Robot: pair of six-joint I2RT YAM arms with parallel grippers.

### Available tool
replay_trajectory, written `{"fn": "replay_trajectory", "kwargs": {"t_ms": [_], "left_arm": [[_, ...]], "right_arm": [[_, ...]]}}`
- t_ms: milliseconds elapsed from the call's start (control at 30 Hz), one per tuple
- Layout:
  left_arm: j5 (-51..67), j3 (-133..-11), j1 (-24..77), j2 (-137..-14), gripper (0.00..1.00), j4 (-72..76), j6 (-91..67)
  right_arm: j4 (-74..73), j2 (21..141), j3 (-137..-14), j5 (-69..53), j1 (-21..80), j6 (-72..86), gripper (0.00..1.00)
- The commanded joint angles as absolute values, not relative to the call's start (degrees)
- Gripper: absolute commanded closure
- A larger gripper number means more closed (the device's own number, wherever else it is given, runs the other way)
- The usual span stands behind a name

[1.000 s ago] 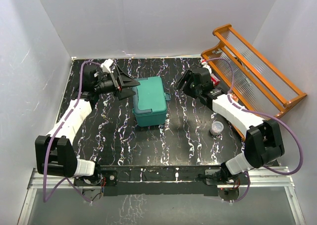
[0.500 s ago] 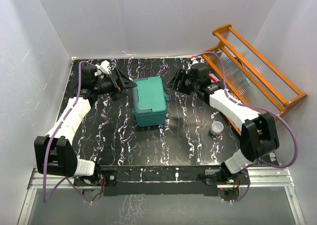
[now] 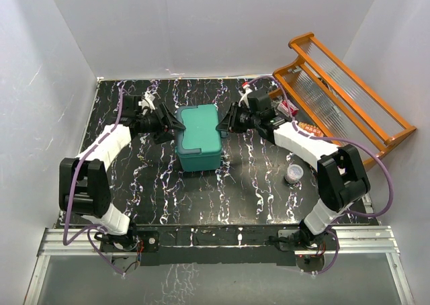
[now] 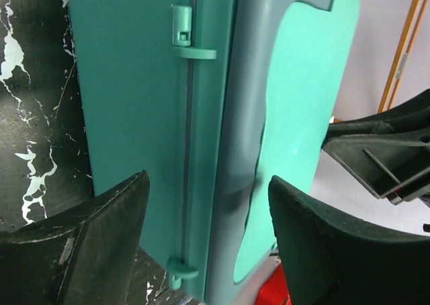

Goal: Organize the medicine kit

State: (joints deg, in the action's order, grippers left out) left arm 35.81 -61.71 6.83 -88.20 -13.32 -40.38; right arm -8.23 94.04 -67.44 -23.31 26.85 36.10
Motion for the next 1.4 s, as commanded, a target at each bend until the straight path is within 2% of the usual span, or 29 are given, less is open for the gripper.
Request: {"fn": "replay_trajectory", "kwargs": {"t_ms": [0,167,333,400,567,667,767,867,1367], "left_arm": [[39.57,-64.57,6.85,-90.4,0.32,-14.4,-37.79],[41.73,-71.25,6.86,-95.88,0.41,-21.85,-31.3],[38.1,-74.13,6.85,-97.58,0.42,-28.71,-24.68],[38.14,-74.61,6.86,-97.86,0.41,-30.44,-22.92],[38.13,-75.34,6.86,-98.35,0.36,-31.82,-21.09],[37.86,-75.9,6.85,-98.76,0.32,-32.3,-20.63],[37.59,-76.23,6.85,-99.28,0.3,-32.6,-20.44],[37.37,-76.55,6.86,-99.49,0.27,-32.74,-20.39],[37.08,-76.29,6.85,-99.86,0.26,-32.65,-20.35]], "right_arm": [[-3.24,93.23,-63.1,-22.74,30.66,39.64,0.86],[4.11,91.77,-57.6,-19.27,34.35,45.37,0.9],[3.36,89.93,-59.12,-13.42,34.59,45.43,0.87],[1.78,88.35,-60.12,-11.96,33.79,45.22,0.78],[1.26,84.84,-59.72,-12.16,30.31,45.65,0.45],[5.85,82.98,-56.57,-14.62,29.17,46.02,0.24],[7.14,82.69,-54.81,-14.02,29.03,46.98,0.12],[7.96,83.96,-54.03,-14.06,28.75,48.41,0.03],[33.52,93.42,-46.57,-22.38,27.64,62.52,0.02]]}}
